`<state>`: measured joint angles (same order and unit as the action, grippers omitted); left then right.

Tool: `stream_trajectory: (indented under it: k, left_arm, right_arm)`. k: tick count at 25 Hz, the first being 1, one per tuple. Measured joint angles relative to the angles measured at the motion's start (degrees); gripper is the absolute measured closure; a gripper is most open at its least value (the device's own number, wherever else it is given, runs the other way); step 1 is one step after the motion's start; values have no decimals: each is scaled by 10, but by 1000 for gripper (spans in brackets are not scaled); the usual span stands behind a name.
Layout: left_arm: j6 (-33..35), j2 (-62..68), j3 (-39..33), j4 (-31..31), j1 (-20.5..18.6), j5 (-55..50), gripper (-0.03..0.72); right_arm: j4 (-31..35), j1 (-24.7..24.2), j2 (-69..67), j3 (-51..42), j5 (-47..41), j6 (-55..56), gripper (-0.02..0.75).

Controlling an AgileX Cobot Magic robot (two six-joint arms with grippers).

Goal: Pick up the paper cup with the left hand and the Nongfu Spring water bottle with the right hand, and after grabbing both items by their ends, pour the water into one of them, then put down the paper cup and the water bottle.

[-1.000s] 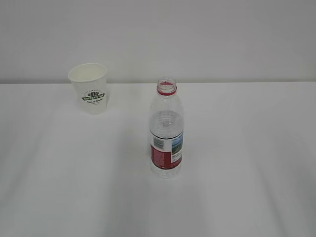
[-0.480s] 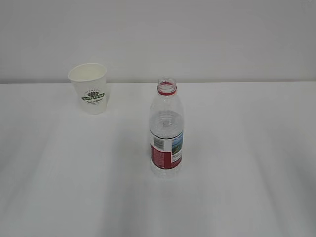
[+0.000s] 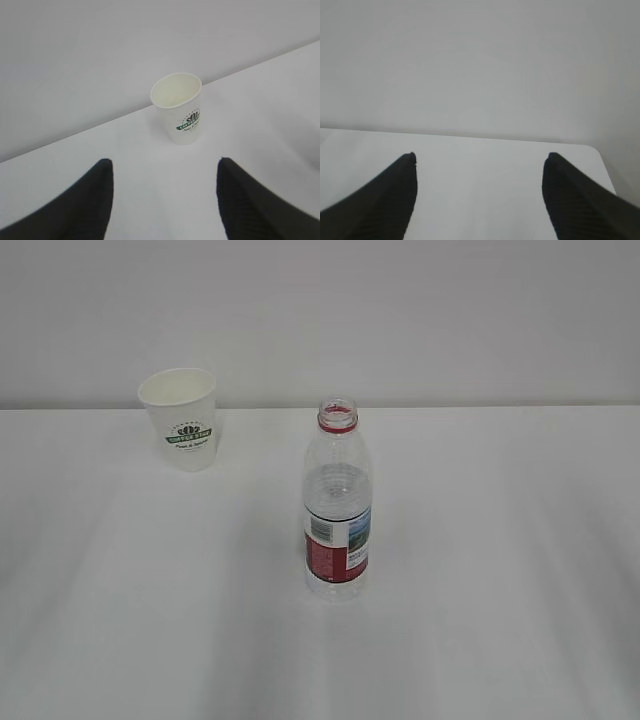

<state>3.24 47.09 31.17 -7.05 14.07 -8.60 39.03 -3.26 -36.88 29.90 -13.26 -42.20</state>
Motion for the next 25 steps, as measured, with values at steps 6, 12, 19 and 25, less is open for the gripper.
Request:
stream_trajectory:
  k: [6, 12, 19, 25]
  left_arm:
    - [0, 6, 0, 2, 0, 5, 213]
    - [0, 35, 0, 7, 0, 42, 213]
    - [0, 96, 0, 8, 0, 101, 214]
    - [0, 134, 0, 8, 0, 125, 218]
  right_arm:
    - [3, 0, -8, -3, 27, -20, 160]
    - [-1, 0, -10, -48, 103, -42, 159]
    - [-47, 3, -10, -81, 143, -43, 204]
    - [-96, 55, -20, -84, 168, -44, 233]
